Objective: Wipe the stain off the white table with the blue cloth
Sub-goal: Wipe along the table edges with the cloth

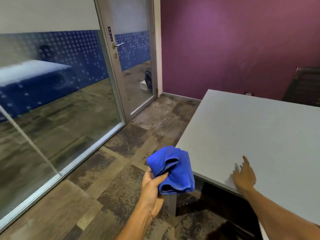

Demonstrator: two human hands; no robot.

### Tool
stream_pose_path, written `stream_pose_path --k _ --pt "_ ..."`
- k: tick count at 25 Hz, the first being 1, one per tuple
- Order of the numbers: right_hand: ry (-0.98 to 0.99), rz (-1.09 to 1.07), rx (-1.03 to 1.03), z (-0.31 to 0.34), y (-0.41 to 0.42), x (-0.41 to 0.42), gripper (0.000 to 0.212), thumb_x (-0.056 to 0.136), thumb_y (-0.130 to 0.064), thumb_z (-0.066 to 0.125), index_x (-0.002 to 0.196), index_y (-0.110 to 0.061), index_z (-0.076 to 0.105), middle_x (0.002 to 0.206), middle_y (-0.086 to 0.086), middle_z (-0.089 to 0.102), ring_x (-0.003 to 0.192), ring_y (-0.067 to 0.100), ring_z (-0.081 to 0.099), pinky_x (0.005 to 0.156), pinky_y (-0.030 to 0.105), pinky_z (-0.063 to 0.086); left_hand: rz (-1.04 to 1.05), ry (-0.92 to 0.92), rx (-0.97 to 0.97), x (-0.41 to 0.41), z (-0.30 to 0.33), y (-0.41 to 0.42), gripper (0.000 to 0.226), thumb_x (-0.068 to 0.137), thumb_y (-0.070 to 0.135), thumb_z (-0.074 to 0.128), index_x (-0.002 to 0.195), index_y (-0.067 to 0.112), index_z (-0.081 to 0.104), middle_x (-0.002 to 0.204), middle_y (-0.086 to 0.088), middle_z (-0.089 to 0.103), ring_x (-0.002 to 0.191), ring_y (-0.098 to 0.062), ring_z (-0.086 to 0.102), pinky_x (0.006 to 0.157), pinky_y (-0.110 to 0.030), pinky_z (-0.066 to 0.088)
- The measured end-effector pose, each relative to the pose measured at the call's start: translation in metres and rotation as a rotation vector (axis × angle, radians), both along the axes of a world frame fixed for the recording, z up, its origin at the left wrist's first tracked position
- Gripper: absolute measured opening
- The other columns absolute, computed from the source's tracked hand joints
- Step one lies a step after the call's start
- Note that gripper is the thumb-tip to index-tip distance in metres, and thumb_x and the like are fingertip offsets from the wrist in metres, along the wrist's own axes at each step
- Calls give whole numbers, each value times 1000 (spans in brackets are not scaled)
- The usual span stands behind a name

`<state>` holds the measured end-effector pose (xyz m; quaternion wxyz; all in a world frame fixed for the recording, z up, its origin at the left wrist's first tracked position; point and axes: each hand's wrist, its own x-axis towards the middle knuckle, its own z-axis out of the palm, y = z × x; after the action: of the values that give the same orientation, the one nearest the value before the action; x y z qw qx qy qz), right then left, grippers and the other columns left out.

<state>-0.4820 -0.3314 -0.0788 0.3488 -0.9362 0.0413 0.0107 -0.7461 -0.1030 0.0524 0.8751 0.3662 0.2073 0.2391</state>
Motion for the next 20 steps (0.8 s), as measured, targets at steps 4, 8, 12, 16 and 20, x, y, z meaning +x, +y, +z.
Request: stream_pose_path --k 4,8,12,16,20 --pt "82 294 -317 13 -13 -123 77 92 -15 62 161 -23 28 157 9 46 142 29 47 115 41 42 167 68 -11 -61 69 4 57 67 -14 63 118 11 59 101 -7 75 76 -17 75 57 -31 60" --pt "309 209 -207 38 -43 -207 87 86 -12 69 161 -31 27 155 7 48 136 28 54 111 39 46 171 144 -14 -121 98 16 56 87 -18 38 130 15 54 108 -5 73 83 -20 75 63 -32 61" --pt "406 13 -105 40 -61 -246 85 81 -3 69 157 -26 38 150 14 49 128 34 58 109 41 45 137 219 -13 -135 103 51 53 85 -15 35 121 15 59 102 -7 69 80 -22 68 63 -33 56" --pt "543 -84 -11 33 -49 -247 78 86 18 59 156 -6 36 139 25 49 126 41 53 116 48 40 86 133 -108 -131 105 113 47 82 -8 49 120 18 61 106 -6 70 86 -26 69 68 -37 59" --pt "540 -268 56 46 5 -269 76 87 13 68 155 -8 40 150 24 47 140 37 48 113 45 42 -28 71 -209 -121 115 183 35 97 23 49 129 12 58 116 -7 73 94 -22 75 72 -36 63"
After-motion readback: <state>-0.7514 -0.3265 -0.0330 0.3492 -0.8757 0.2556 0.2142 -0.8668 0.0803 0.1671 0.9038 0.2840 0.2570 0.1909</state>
